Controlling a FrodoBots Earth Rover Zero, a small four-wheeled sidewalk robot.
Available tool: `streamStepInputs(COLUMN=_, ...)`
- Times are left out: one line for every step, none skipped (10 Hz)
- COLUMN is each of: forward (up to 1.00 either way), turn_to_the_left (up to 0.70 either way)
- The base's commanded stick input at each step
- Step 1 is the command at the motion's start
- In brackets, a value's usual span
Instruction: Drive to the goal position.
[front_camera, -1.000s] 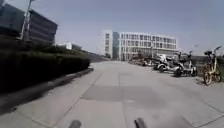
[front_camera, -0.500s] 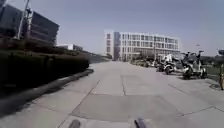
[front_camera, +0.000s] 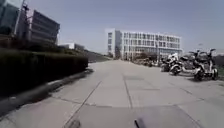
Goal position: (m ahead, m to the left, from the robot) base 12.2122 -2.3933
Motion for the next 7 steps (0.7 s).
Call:
streamStepInputs(forward=1.00, turn_to_the_left=0.01)
streamStepInputs(forward=1.00, turn_to_the_left=0.01)
streamStepInputs(forward=1.00, turn_to_the_left=0.01)
streamStepInputs(forward=1.00, turn_to_the_left=0.01)
streamStepInputs(forward=1.00, turn_to_the_left=0.01)
streamStepInputs(forward=1.00, turn_to_the_left=0.01)
streamStepInputs(forward=1.00, turn_to_the_left=0.01)
